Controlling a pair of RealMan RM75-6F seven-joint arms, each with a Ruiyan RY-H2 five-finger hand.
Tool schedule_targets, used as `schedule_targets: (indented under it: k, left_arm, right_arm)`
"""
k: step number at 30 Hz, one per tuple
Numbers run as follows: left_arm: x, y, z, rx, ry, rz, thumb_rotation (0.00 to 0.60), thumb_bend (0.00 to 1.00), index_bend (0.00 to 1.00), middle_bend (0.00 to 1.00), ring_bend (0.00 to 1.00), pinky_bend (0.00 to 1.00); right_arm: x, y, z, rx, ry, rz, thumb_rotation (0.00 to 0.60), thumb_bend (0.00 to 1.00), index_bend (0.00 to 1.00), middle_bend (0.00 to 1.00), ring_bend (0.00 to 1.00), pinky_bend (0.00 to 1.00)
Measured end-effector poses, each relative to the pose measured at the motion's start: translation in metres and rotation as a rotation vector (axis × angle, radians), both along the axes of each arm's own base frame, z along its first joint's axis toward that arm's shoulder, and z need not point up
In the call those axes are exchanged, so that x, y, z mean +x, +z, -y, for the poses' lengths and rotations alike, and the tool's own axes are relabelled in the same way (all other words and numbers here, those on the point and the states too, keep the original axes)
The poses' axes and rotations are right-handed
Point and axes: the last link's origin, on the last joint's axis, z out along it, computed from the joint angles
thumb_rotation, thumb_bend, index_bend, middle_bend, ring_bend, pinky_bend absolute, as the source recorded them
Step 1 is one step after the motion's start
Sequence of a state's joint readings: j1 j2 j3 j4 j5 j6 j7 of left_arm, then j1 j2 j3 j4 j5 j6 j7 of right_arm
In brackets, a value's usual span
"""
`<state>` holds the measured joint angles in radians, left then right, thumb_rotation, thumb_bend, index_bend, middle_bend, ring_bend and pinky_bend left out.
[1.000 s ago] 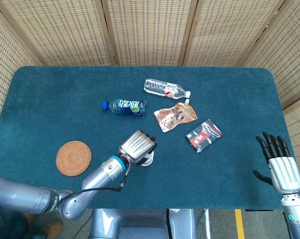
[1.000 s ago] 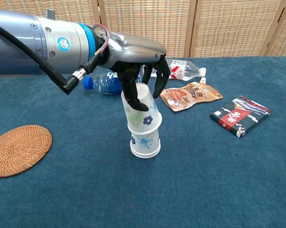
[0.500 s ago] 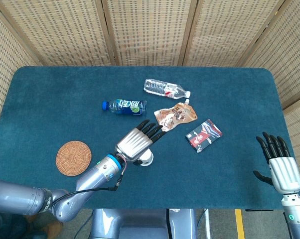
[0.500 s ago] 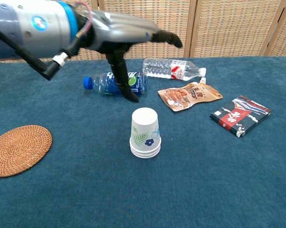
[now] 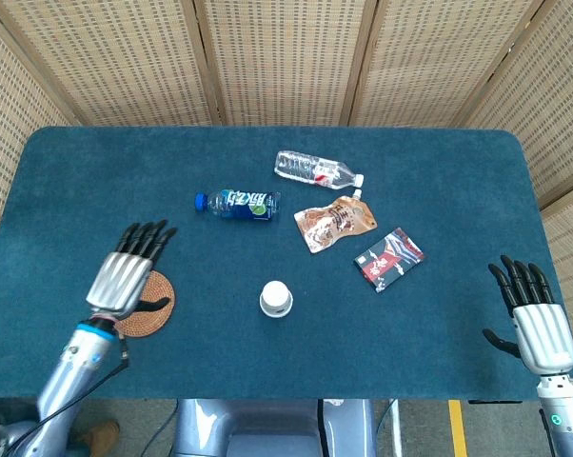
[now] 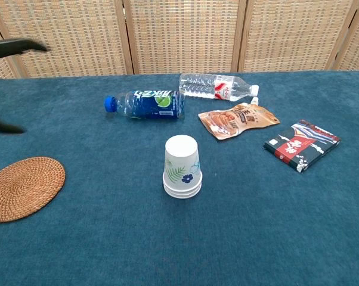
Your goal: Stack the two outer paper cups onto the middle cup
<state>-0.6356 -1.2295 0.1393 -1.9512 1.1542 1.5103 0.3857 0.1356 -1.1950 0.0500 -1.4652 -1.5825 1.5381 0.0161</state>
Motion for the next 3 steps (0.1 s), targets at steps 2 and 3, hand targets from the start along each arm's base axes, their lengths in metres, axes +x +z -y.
schedule_targets:
  k: [2,3]
  left_arm:
    - [-0.028,0.010,0.018,0.031,0.038,0.014,0.600,0.00,0.00,0.00,0.00,0.00]
    - [-0.038,0.014,0.024,0.042,0.049,0.016,0.600,0.00,0.00,0.00,0.00,0.00]
  right_arm:
    - [0.000,0.000,-0.001,0.000,0.001,0.000,0.600,0.00,0.01,0.00,0.00,0.00]
    - [0.000,0.000,-0.001,0.000,0.001,0.001,0.600,0.00,0.01,0.00,0.00,0.00]
